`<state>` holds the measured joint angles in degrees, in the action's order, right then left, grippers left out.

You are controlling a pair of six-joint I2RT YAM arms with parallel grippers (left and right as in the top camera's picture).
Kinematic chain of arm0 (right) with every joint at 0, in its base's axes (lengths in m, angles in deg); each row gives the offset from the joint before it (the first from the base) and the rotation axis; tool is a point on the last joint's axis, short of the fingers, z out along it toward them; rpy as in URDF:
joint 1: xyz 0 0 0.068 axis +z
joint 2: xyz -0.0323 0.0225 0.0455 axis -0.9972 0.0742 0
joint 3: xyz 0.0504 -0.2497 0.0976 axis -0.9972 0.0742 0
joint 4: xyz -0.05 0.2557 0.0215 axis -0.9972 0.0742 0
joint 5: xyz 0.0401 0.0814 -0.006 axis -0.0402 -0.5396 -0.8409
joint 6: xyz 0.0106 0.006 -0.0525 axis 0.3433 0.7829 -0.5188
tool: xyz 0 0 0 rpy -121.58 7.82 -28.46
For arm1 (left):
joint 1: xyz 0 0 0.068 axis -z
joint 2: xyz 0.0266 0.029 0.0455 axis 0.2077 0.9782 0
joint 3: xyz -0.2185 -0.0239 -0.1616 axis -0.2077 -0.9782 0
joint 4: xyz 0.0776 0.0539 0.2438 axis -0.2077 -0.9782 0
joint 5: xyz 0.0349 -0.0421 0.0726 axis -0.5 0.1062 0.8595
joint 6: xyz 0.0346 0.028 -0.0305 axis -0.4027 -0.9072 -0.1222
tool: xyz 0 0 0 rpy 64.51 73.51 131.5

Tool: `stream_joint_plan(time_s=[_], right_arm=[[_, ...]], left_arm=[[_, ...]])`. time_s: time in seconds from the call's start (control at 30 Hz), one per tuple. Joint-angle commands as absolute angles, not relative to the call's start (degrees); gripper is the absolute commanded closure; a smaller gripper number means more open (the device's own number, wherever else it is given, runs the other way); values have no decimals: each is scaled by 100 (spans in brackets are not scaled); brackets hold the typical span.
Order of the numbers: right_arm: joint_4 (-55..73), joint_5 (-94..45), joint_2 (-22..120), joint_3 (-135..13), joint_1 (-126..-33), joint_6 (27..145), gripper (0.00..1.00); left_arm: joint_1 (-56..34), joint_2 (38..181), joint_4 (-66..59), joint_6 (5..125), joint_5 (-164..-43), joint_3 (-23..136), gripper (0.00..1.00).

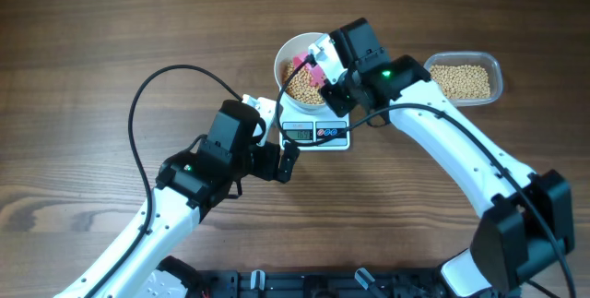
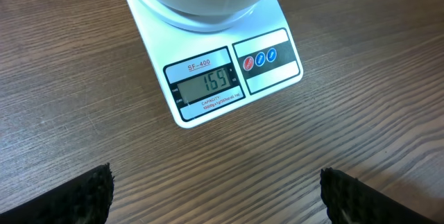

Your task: Scoop item into bowl and weigh 150g on scale

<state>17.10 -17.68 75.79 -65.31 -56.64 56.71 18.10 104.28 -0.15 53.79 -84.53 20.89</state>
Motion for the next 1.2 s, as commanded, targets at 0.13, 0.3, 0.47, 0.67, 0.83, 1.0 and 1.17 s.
stream_joint_plan(time_s=[0.13, 0.3, 0.47, 0.67, 0.83, 1.0, 1.17], right_arm=[[1579, -1524, 7154, -6595, -5657, 5586, 96], [1555, -1521, 7154, -6592, -5657, 5547, 96], [1557, -1524, 7152, -6592, -5657, 5553, 96], [1562, -1530, 7150, -6592, -5657, 5687, 96], [1559, -2013, 7120, -6597, -5810, 5995, 96], [1557, -2632, 6993, -6597, -6165, 6060, 96], [1564, -2772, 6868, -6597, -6447, 6058, 96]], left_arm=[[1845, 10456, -4, 5309, -8422, 2200, 0], [1845, 10454, -4, 5309, -8422, 2200, 0], [1845, 10456, -4, 5309, -8422, 2200, 0], [1845, 10456, -4, 5309, -8422, 2200, 0], [1845, 10454, -4, 5309, -8422, 2200, 0], [1845, 10456, -4, 5307, -8422, 2200, 0], [1845, 10454, -4, 5307, -8422, 2200, 0]])
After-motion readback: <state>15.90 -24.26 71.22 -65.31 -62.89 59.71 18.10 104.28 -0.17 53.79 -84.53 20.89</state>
